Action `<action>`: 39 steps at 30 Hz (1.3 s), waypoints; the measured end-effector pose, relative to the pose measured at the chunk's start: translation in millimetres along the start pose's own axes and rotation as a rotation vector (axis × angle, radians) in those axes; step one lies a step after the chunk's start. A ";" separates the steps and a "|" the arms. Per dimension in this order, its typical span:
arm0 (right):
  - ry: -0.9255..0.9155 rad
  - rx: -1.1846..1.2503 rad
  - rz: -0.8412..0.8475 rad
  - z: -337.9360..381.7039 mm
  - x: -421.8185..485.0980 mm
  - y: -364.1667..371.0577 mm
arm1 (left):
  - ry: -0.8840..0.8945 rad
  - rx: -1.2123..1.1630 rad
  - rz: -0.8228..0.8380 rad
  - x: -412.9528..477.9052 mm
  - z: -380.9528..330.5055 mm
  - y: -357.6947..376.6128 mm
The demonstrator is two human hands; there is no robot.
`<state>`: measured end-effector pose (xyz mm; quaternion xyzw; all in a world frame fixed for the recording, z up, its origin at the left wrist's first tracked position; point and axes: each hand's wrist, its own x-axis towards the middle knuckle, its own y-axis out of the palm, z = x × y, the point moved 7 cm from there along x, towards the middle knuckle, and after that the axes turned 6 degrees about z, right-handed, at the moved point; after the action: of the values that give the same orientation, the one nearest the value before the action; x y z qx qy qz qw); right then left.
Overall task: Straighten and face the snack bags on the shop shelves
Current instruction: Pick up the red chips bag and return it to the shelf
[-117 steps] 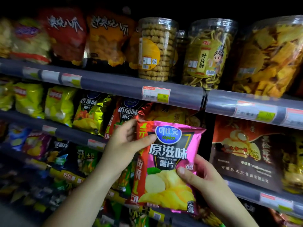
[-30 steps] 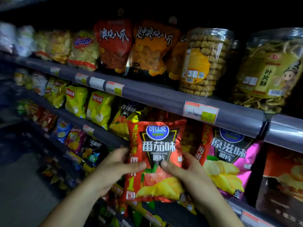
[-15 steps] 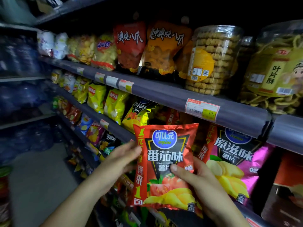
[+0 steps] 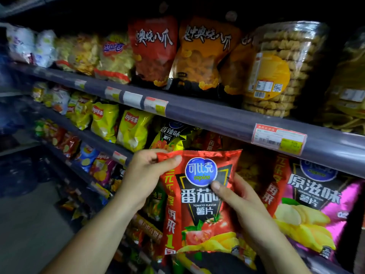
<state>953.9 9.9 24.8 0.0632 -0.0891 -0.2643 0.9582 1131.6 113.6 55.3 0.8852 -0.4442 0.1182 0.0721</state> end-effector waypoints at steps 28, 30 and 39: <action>-0.191 -0.412 -0.759 40.7 69.5 -35.2 | 0.112 0.410 0.268 97.8 34.5 24.4; -0.142 -0.533 -0.771 42.2 65.4 -39.8 | 0.124 0.454 0.244 102.7 38.2 29.9; 0.048 -0.935 -0.840 27.1 40.7 -53.3 | 0.174 0.599 0.238 88.2 62.5 46.3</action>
<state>956.3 -58.6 47.9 -0.3269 0.0897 -0.6278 0.7007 1154.4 3.7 20.3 0.7953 -0.4823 0.3265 -0.1680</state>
